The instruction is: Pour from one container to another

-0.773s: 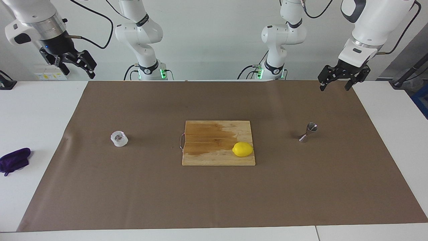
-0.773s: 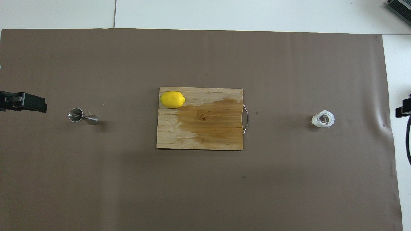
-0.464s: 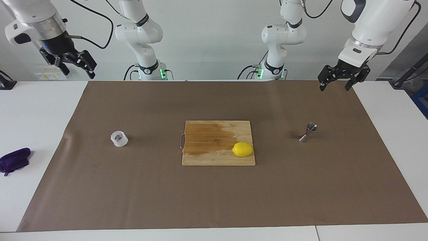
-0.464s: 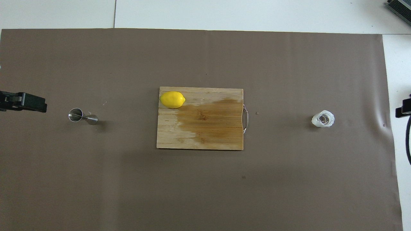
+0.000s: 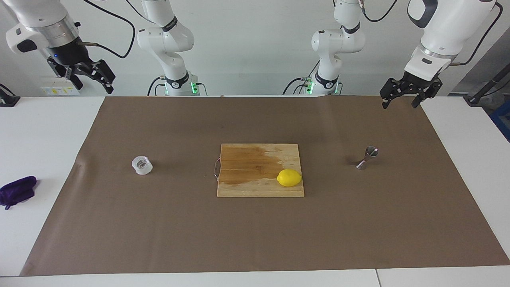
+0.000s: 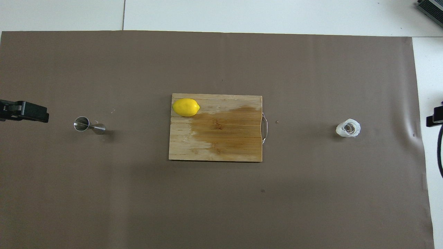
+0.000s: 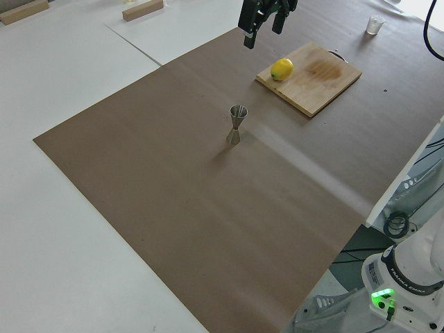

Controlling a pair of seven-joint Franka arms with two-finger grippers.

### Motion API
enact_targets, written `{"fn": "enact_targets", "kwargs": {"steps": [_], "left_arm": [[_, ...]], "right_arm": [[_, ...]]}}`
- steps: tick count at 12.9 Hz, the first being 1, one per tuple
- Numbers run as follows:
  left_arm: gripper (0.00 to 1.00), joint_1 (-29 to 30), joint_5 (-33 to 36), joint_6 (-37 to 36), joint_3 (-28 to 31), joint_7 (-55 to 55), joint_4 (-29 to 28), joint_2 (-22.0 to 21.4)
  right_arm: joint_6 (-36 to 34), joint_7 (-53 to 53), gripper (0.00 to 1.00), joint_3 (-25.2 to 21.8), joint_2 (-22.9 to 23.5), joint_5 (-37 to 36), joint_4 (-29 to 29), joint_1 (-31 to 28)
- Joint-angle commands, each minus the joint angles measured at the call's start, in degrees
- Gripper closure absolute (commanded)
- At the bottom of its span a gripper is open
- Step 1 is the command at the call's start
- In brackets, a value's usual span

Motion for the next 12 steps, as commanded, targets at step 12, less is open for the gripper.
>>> {"fn": "enact_targets", "kwargs": {"steps": [12], "left_arm": [[0.00, 0.60, -11.15, 14.21, 9.75, 4.13, -16.73, -3.36]], "right_arm": [[-0.37, -1.25, 0.00, 0.08, -1.60, 1.15, -0.98, -0.44]]}}
